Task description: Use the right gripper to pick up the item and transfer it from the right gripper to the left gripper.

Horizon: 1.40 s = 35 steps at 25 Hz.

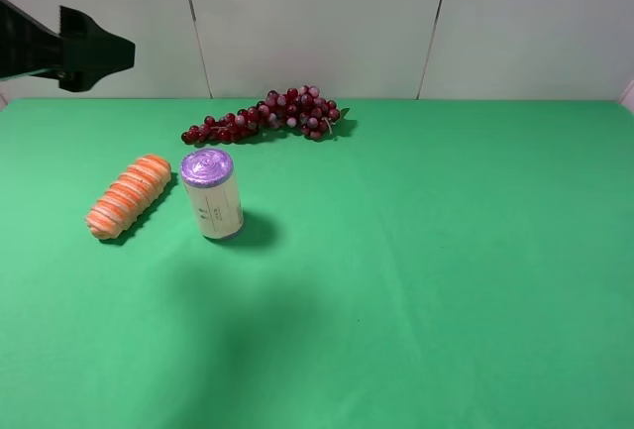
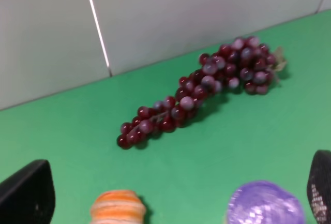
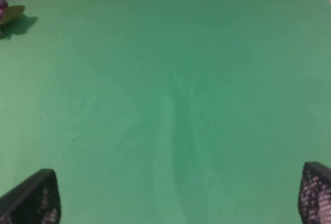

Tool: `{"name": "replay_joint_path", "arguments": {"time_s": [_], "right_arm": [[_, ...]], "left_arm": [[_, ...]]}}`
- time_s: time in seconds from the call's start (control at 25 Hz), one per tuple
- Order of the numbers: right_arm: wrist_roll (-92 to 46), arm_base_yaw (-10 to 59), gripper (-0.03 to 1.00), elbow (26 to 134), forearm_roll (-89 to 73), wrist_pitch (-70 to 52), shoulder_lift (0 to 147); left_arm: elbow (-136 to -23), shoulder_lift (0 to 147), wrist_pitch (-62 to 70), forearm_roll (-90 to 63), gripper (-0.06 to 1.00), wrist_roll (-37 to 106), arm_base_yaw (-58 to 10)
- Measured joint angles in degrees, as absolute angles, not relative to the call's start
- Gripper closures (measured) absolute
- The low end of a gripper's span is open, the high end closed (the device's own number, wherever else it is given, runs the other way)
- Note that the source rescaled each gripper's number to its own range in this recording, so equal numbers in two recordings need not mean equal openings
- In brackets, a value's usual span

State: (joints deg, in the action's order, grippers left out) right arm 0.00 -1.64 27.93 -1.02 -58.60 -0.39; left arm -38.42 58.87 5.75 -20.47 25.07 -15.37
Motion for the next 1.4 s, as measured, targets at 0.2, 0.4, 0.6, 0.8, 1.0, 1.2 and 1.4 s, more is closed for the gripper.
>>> {"name": "replay_joint_path", "arguments": {"time_s": [0.2, 0.4, 0.6, 0.8, 1.0, 1.2, 1.4], "right_arm": [[0.00, -1.64, -0.03, 27.93, -1.02, -58.60, -0.39], [0.00, -1.64, -0.03, 27.93, -1.02, -58.60, -0.39], [0.00, -1.64, -0.03, 27.93, -1.02, -58.60, -0.39], [0.00, -1.64, -0.03, 27.93, -1.02, -58.60, -0.39], [0.00, -1.64, -0.03, 27.93, -1.02, -58.60, -0.39], [0.00, -1.64, -0.03, 27.93, -1.02, -58.60, -0.39], [0.00, -1.64, -0.03, 27.93, -1.02, -58.60, -0.39]], "left_arm": [[-38.46, 52.02, 13.27, -16.49, -0.06, 21.41, -15.37], [-38.46, 43.45, 22.31, -7.67, -0.06, 11.84, -15.37], [-38.46, 37.21, 32.76, 1.51, -0.06, 3.57, -15.37], [-38.46, 31.14, 40.07, 4.75, -0.06, 1.34, -15.37], [-38.46, 24.34, 47.90, 4.92, -0.06, 1.23, -15.37], [-37.72, 18.86, 56.97, 4.86, -0.06, 1.16, -15.37], [-32.95, 11.35, 59.03, 2.75, -0.06, 1.16, -15.37]]}}
